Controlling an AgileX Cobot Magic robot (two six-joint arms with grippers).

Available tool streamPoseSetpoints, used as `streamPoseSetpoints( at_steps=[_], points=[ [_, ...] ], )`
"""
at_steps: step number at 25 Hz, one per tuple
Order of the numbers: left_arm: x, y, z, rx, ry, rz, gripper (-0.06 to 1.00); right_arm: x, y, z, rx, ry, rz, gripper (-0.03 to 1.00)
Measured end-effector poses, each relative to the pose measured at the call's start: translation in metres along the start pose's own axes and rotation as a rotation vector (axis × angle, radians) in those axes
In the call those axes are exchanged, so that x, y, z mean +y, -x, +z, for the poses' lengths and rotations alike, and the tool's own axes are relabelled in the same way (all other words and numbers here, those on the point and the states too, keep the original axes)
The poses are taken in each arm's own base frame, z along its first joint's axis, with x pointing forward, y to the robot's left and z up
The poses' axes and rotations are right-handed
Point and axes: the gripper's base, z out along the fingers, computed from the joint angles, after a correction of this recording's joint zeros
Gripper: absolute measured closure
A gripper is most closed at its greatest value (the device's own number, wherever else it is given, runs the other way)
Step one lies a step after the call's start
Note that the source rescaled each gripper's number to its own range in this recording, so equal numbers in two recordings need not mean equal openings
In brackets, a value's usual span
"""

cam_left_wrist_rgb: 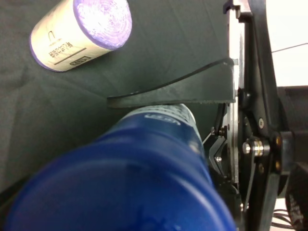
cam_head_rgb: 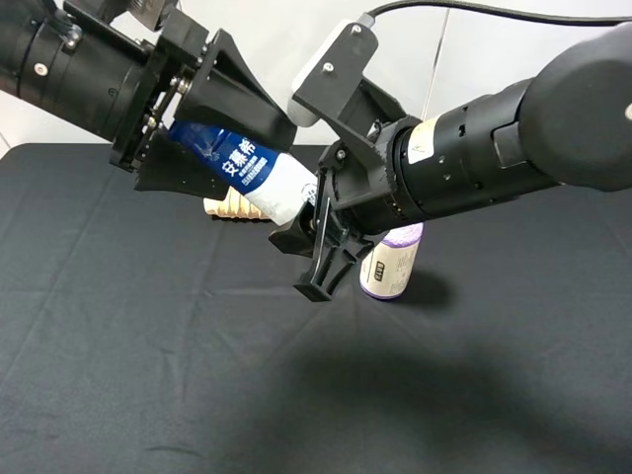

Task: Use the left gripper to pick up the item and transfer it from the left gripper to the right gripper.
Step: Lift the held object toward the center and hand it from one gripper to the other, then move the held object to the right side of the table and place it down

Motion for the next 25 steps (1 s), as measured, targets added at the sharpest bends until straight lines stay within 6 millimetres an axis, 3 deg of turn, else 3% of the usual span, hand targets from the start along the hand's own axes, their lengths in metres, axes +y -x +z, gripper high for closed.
streamPoseSetpoints(
  at_steps=[8,16,20,25],
  points=[
    [-0.005,0.002,-0.003,0.024,-0.008,0.030,-0.05,0.000,0.000,0.000,0.000,0.000,0.000,0.96],
    [-0.024,0.008,-0.026,0.133,0.078,0.135,-0.05,0.000,0.000,0.000,-0.001,-0.001,0.001,0.96],
    [-0.034,0.003,-0.045,0.122,0.173,0.187,-0.05,0.000,0.000,0.000,-0.001,-0.001,0.001,0.96],
    [-0.050,-0.017,-0.080,0.038,0.309,0.243,-0.05,0.000,0.000,0.000,-0.001,-0.001,0.005,0.96]
  ],
)
